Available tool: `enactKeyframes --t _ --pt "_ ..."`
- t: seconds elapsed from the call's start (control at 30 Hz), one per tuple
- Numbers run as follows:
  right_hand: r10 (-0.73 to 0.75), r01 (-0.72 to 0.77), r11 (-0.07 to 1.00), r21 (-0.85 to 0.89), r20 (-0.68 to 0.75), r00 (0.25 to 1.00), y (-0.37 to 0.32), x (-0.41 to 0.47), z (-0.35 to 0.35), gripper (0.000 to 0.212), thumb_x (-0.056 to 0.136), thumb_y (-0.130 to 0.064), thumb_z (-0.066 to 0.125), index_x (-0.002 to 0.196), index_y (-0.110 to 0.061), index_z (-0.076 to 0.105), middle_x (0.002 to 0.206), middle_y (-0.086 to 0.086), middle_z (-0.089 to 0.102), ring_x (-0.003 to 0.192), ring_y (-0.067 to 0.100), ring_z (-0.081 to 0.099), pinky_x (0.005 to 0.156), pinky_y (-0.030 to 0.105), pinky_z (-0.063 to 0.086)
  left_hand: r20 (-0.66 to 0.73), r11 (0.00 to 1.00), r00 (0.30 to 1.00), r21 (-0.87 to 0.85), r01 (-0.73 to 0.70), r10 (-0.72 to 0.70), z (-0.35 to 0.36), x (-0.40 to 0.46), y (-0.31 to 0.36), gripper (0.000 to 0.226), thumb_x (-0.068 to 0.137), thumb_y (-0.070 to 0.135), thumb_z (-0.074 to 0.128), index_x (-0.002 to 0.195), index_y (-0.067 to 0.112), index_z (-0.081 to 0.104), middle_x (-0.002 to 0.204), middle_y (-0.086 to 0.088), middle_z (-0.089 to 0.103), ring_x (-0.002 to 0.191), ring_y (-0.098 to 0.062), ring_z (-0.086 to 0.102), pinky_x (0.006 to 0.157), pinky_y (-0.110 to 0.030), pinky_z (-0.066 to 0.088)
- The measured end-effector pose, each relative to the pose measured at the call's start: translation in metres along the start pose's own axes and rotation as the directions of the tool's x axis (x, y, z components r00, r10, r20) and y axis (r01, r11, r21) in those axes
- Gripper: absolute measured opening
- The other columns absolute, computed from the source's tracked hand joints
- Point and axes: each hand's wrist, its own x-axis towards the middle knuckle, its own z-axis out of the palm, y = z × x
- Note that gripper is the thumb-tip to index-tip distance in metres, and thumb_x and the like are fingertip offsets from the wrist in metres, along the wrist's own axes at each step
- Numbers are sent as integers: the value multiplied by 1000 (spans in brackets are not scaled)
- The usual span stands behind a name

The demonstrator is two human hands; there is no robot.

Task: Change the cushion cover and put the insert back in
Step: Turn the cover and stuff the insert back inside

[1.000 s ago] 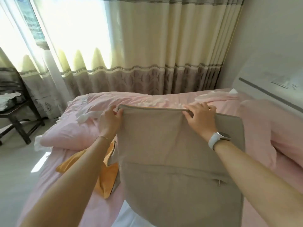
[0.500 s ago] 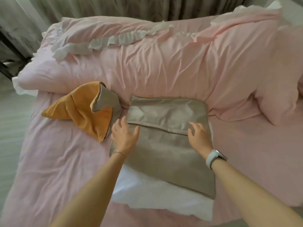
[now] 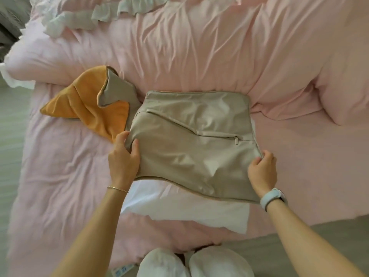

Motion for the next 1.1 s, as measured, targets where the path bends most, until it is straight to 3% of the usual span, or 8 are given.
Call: enactKeyframes --t 0.1,0.3,0.4,0.47,0.53,0.67,0.83,1.1 --pt "-108 112 992 57 -76 991 1 -1 -18 36 92 -4 40 127 -5 47 127 20 49 108 39 49 83 40 38 -6 996 1000 90 8 -8 -10 -12 -4 33 90 17 54 122 10 53 98 -19 65 91 -39 57 75 -36 39" --pt "-71 73 997 -16 99 993 54 -36 -3 39 92 -6 42 131 -6 47 128 19 49 109 38 50 85 39 40 132 884 917 348 312 -376 -1 -51 -59 38 89 27 51 126 16 48 118 -17 60 107 -40 53 85 -44 41" --pt "-52 75 984 -163 142 988 66 -39 15 43 91 -8 46 134 -8 46 129 20 42 113 39 45 88 42 38 66 855 928 416 309 -368 14 -57 -54 53 85 22 57 135 15 41 136 -16 43 125 -37 36 103 -51 23" --pt "-137 145 980 -137 67 988 59 -31 24 37 89 -6 50 126 -3 53 125 21 46 115 39 43 89 45 36 59 889 968 413 197 -242 30 -55 -40 55 83 19 59 135 13 42 137 -18 40 128 -38 32 106 -55 17" --pt "-266 265 963 -53 2 964 45 -20 33 29 87 -5 51 114 1 60 112 24 54 107 42 49 84 47 39 99 926 993 367 -91 59 53 -56 -22 43 79 21 53 121 9 56 122 -19 53 115 -40 46 98 -53 32" --pt "-334 337 939 66 -55 941 20 11 49 32 83 -12 50 110 2 62 105 23 57 101 42 52 82 44 41 286 852 850 163 -497 441 110 -67 25 32 77 25 44 96 15 68 94 -5 64 89 -30 59 74 -35 43" --pt "-308 305 944 129 6 951 27 47 60 40 85 -12 65 123 -5 57 120 21 49 113 37 43 92 33 31 394 794 758 103 -599 520 179 -72 56 29 78 27 43 80 20 71 80 3 64 77 -26 59 66 -31 42" --pt "-536 536 840 82 -23 844 40 77 65 29 78 -38 56 88 -18 74 101 13 57 93 16 40 80 33 35 277 656 669 151 -739 690 213 -55 46 29 81 21 52 104 16 68 104 -3 64 101 -21 44 86 -36 31"
